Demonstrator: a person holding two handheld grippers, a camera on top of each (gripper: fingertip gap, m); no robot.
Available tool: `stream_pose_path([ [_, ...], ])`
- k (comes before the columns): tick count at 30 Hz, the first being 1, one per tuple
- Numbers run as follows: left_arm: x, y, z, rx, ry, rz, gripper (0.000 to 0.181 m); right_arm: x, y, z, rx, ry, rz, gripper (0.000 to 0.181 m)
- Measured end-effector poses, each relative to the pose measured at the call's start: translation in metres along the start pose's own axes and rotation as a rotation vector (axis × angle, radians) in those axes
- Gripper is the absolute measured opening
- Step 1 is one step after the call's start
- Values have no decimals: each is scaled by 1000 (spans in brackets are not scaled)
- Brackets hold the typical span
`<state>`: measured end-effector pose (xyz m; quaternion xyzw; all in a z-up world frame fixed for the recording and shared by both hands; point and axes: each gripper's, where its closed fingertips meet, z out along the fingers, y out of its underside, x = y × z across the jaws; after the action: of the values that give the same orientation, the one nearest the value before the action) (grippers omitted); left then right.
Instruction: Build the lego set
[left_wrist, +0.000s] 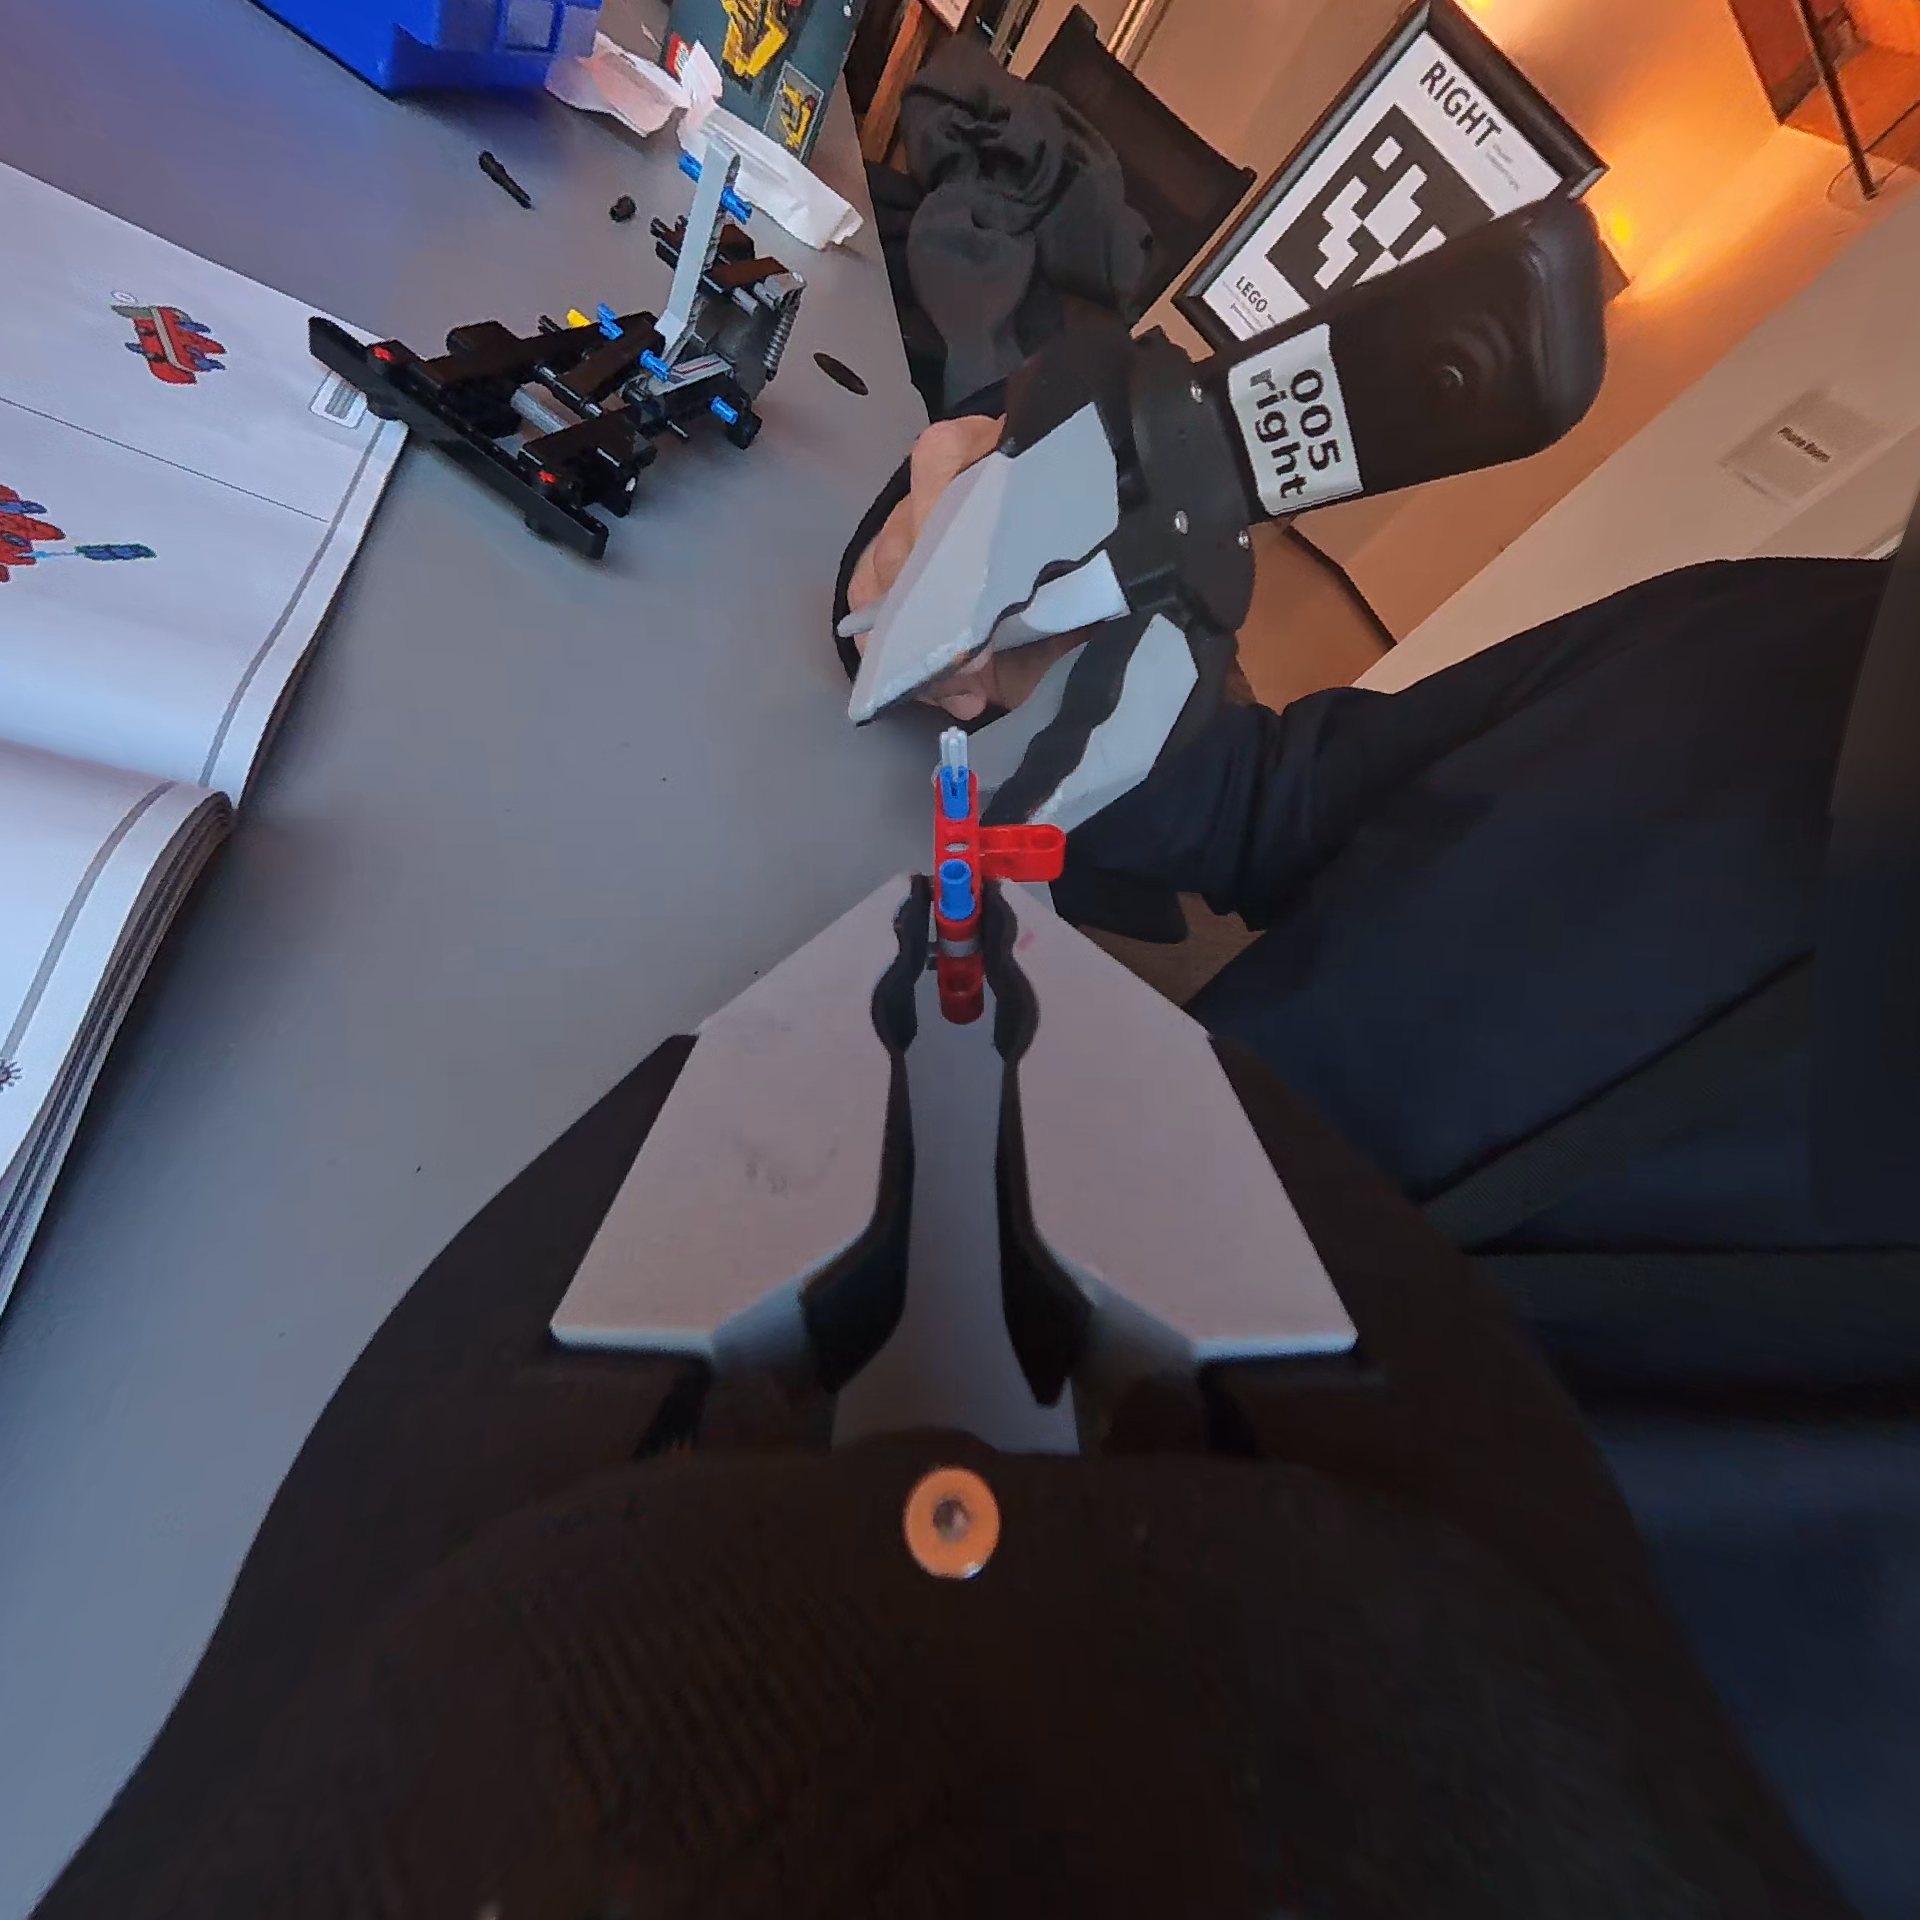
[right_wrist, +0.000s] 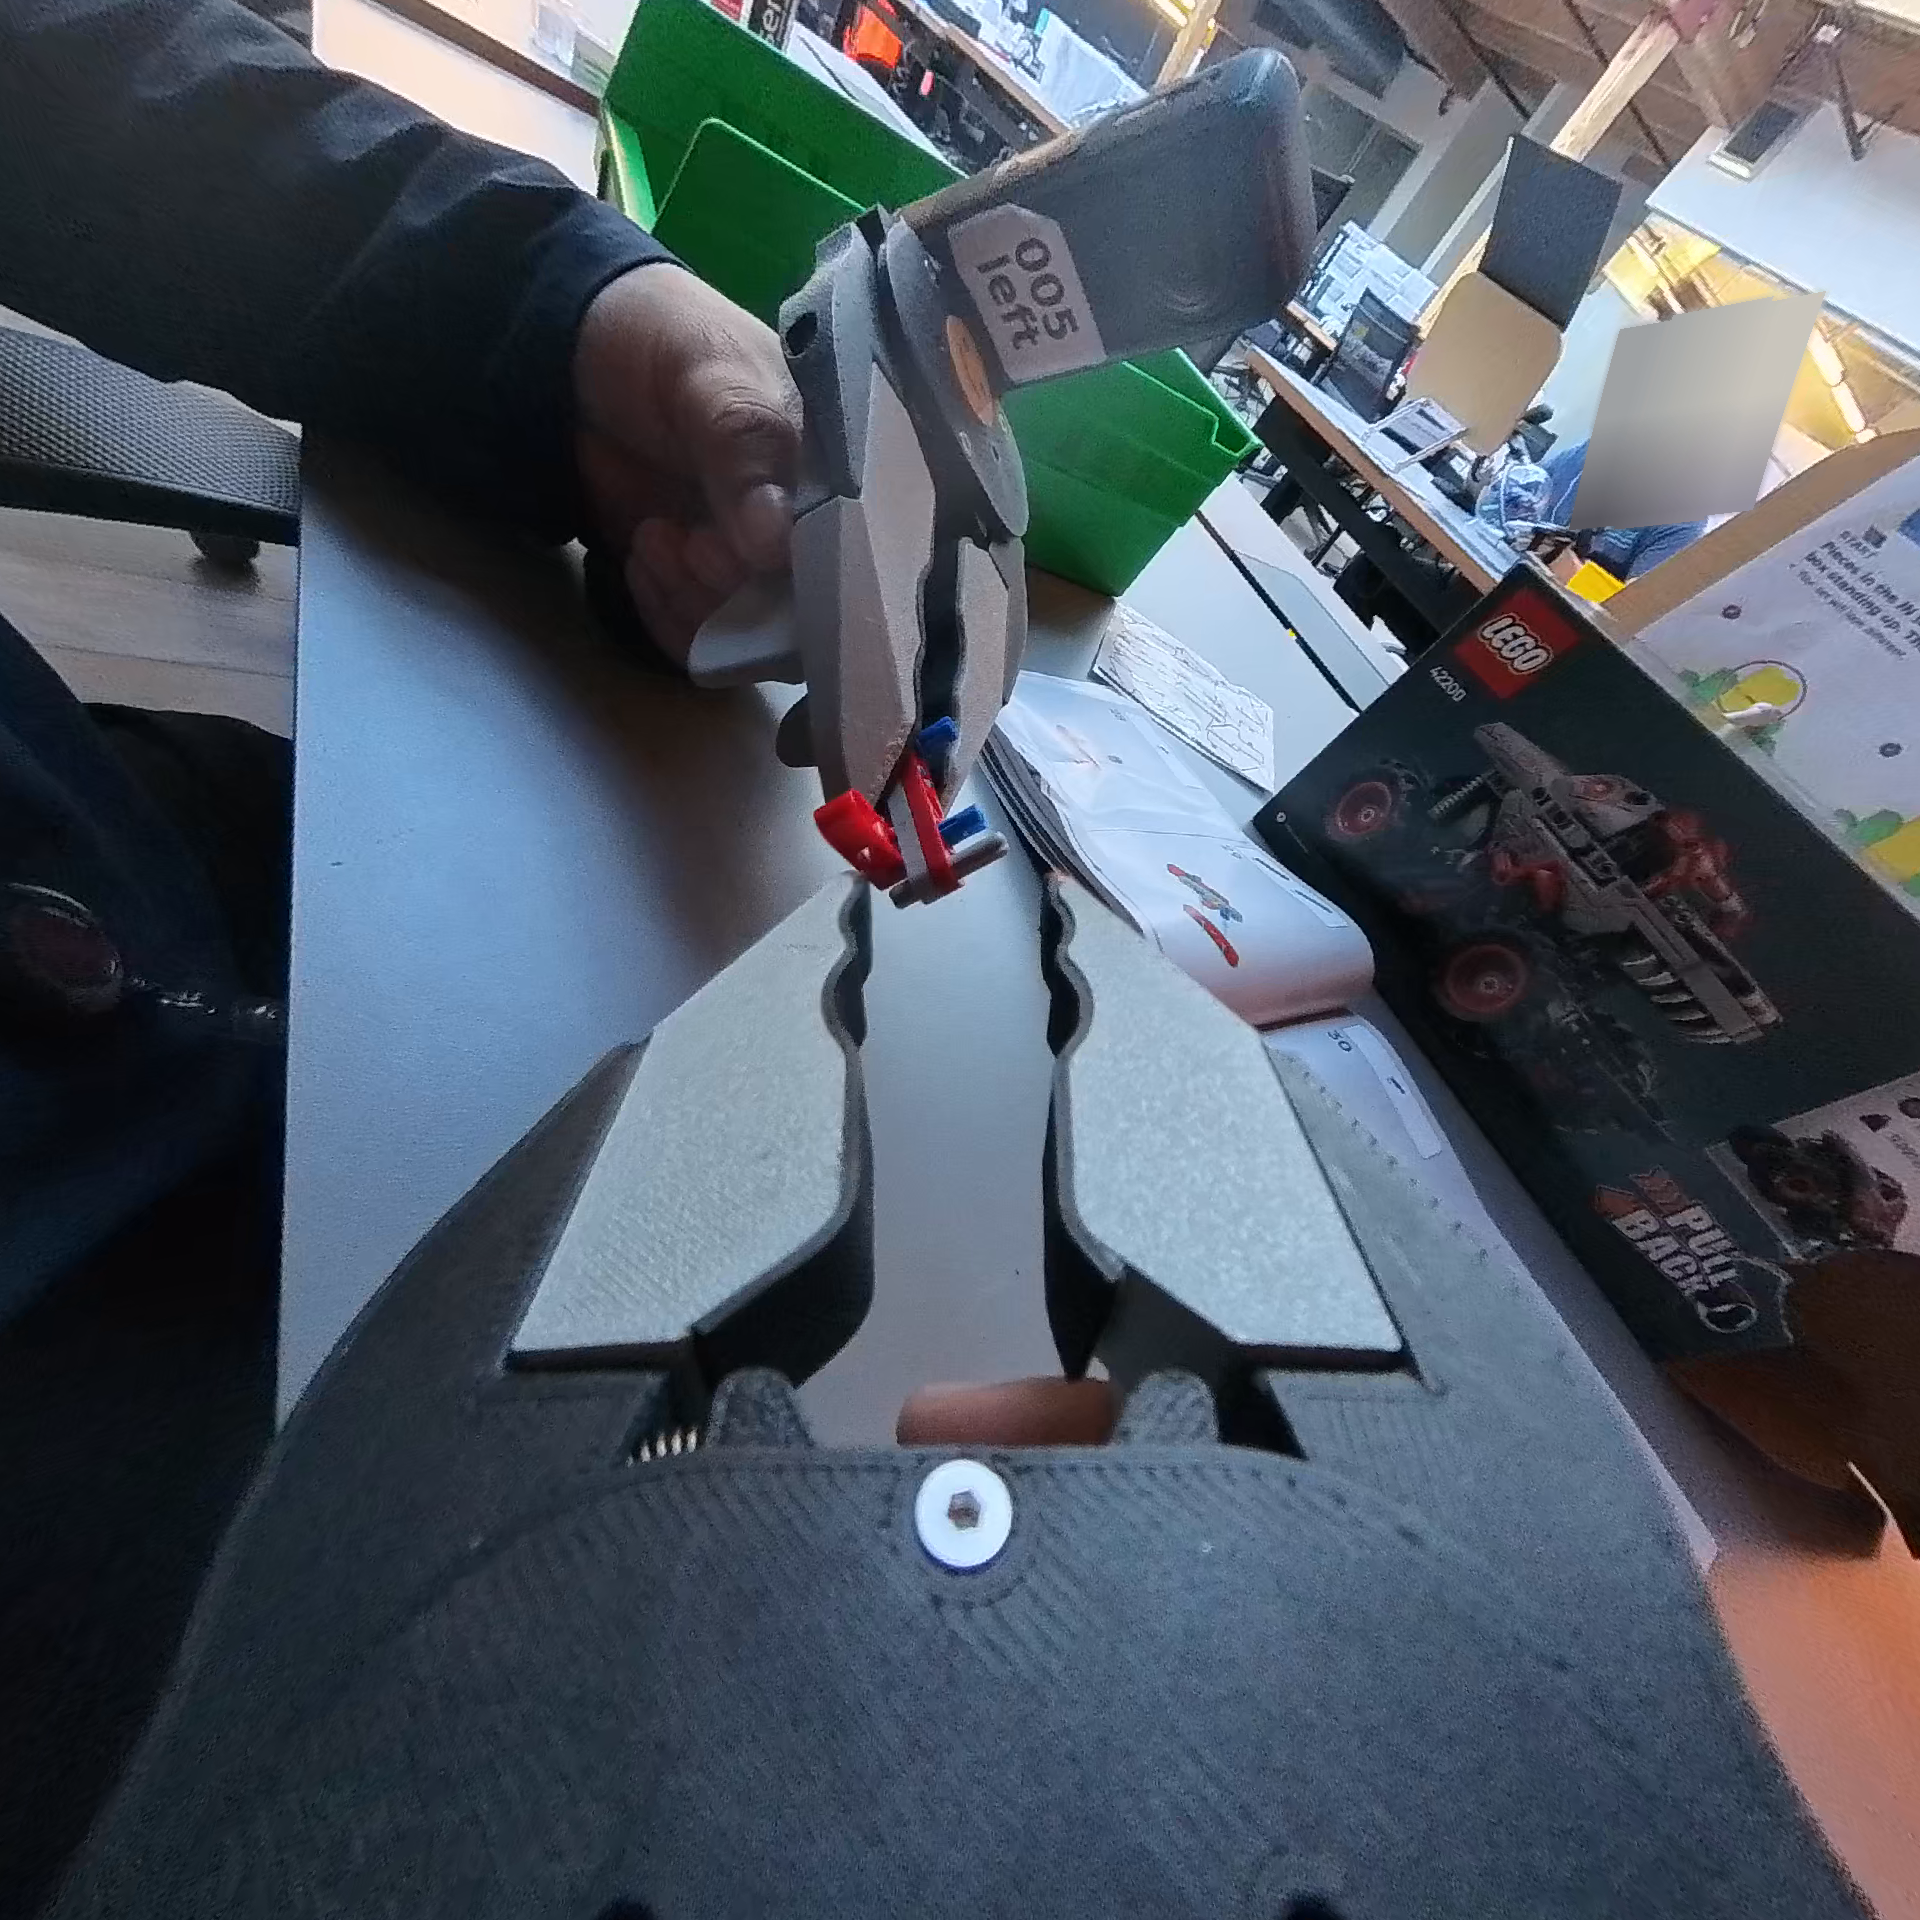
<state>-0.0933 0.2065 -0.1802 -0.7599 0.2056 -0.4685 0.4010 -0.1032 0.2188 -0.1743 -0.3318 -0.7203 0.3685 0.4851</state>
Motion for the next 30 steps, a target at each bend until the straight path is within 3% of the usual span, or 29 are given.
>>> stream_pose_path([
  [9, 2, -5, -1, 25, -24, 68, 7, 1, 1, 0, -2, 5, 5, 28],
  [15, -23, -14, -8, -18, -412, 501, 6, 8, 5, 1, -21, 23, 39, 28],
  [22, -28, -27, -17, -51, -699, 942, 7, 14, 4, -2, -7, 39, 79, 27],
  [30, -28, -25, -15, -112, -807, 1172, 7, 21, 6, -7, 34, -43, 322, 28],
])
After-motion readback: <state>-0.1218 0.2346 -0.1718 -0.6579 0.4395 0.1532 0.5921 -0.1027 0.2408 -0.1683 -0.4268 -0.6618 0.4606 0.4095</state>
